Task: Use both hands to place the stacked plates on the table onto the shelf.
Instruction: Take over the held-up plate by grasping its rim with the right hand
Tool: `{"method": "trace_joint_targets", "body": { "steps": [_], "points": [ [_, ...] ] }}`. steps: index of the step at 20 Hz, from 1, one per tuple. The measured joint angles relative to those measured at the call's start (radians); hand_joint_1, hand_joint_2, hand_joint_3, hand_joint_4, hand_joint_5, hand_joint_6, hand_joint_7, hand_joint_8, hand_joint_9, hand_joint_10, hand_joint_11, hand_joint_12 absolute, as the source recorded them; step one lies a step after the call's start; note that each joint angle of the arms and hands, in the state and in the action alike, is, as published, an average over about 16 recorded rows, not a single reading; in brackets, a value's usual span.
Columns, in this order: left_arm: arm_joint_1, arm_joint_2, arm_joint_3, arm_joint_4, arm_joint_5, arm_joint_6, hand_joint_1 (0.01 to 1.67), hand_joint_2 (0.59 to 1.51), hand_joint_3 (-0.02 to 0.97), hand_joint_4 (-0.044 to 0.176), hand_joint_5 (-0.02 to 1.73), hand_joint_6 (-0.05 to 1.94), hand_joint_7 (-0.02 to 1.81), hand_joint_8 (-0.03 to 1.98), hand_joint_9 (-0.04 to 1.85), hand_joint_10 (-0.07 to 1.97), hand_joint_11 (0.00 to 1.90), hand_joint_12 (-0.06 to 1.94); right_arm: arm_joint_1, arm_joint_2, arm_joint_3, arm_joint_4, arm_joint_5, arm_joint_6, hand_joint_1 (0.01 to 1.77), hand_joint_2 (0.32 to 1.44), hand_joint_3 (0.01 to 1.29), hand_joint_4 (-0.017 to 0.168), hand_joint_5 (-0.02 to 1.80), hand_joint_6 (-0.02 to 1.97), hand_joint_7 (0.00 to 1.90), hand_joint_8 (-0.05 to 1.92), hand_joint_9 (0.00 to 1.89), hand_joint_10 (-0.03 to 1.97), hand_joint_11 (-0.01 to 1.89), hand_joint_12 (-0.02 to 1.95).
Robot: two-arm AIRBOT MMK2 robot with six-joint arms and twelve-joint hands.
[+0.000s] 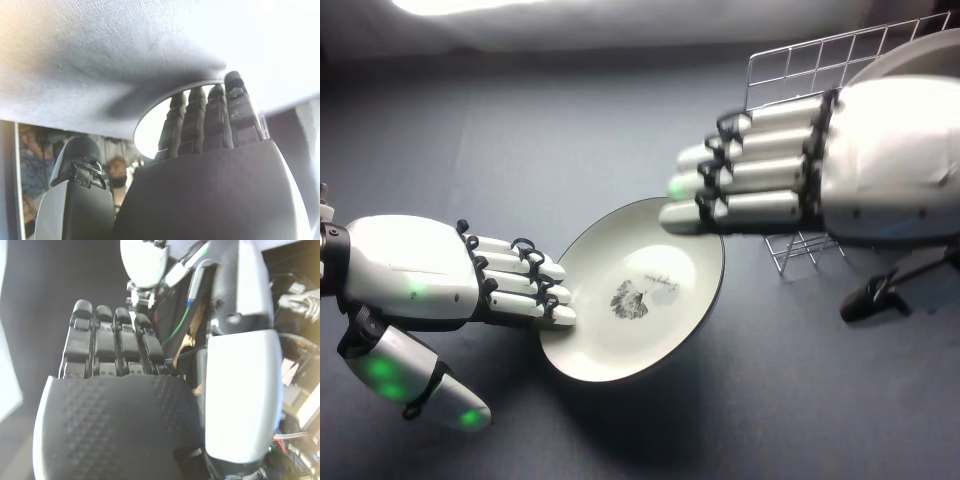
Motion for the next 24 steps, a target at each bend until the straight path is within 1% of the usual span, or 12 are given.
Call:
{"method": "trace_joint_targets", "body": {
  "steps": [3, 7, 9, 17, 24],
  "points": [
    [0.0, 0.0, 0.0, 0.001, 0.0, 0.0, 0.01, 1.174, 0.003, -0.001, 0.11, -0.02, 0.06, -0.01, 0.0, -0.04, 0.02, 0.02, -0.031, -0.039, 0.011, -0.006, -0.03, 0.0, 1.13, 0.94, 0.01, 0.002, 0.02, 0.02, 0.01, 0.0, 0.02, 0.02, 0.02, 0.37],
    [-0.001, 0.0, 0.0, 0.002, 0.0, 0.0, 0.01, 1.175, 0.003, -0.002, 0.11, -0.02, 0.06, -0.01, 0.0, -0.04, 0.02, 0.01, -0.063, -0.105, 0.042, -0.004, -0.075, -0.001, 1.18, 0.96, 0.01, 0.002, 0.02, 0.02, 0.01, 0.0, 0.02, 0.02, 0.01, 0.5],
    [-0.001, 0.0, 0.0, 0.002, 0.0, 0.0, 0.01, 1.175, 0.003, -0.002, 0.11, -0.02, 0.06, -0.01, 0.0, -0.04, 0.03, 0.01, -0.074, -0.141, 0.058, -0.002, -0.094, -0.001, 1.2, 0.97, 0.01, 0.002, 0.02, 0.02, 0.01, 0.0, 0.02, 0.02, 0.01, 0.53],
    [-0.001, 0.0, 0.0, 0.002, 0.0, 0.0, 0.01, 1.175, 0.004, -0.002, 0.11, -0.02, 0.06, -0.01, 0.0, -0.04, 0.04, 0.03, -0.102, -0.267, 0.115, 0.004, -0.16, -0.002, 1.25, 0.99, 0.01, 0.001, 0.02, 0.02, 0.01, 0.0, 0.03, 0.02, 0.01, 0.62],
    [-0.004, -0.001, 0.0, 0.003, 0.0, 0.0, 0.01, 1.176, 0.004, -0.002, 0.11, -0.02, 0.07, -0.01, 0.0, -0.04, 0.04, 0.05, -0.116, -0.34, 0.16, 0.008, -0.197, -0.003, 1.31, 1.0, 0.01, 0.002, 0.02, 0.02, 0.01, 0.0, 0.03, 0.02, 0.01, 0.67]
  ]
}}
